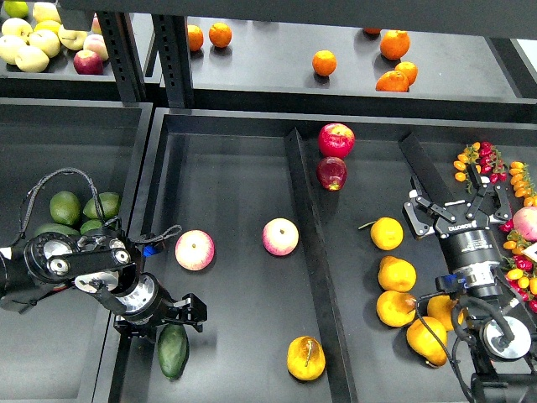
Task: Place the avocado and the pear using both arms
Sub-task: 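Lower the open left gripper over the dark green avocado, then close the left gripper on the avocado and lift it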
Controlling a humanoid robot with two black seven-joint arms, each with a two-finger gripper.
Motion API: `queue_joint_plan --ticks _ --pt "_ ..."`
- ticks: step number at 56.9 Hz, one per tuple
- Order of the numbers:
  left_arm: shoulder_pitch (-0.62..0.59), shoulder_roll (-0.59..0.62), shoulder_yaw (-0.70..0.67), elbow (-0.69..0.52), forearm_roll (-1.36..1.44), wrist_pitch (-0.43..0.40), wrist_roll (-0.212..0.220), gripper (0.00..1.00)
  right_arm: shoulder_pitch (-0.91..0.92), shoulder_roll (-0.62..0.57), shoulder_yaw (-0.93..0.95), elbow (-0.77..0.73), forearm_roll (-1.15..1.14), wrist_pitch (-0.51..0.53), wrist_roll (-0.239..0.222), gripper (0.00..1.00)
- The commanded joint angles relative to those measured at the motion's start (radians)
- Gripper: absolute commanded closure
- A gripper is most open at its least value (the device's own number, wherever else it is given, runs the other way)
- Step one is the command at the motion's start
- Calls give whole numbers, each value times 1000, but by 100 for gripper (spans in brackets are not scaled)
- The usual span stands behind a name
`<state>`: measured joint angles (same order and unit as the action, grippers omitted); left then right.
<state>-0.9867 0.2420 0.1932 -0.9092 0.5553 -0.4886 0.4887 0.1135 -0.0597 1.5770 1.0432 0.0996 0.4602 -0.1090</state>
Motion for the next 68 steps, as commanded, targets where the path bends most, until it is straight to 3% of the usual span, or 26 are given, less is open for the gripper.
queue_joint_plan --ticks 1,46,58,68 --pt "5 -10 0 12 0 0 0 1 0 1 0 0 0 0 0 0" --pt "28 -39 0 23 6 0 0 6 0 1 0 1 0 1 0 0" --pt "28 -39 0 24 8 0 0 16 0 1 3 1 0 1 0 0" --pt "29 -39 -11 41 11 0 0 39 0 0 14 1 0 3 0 0"
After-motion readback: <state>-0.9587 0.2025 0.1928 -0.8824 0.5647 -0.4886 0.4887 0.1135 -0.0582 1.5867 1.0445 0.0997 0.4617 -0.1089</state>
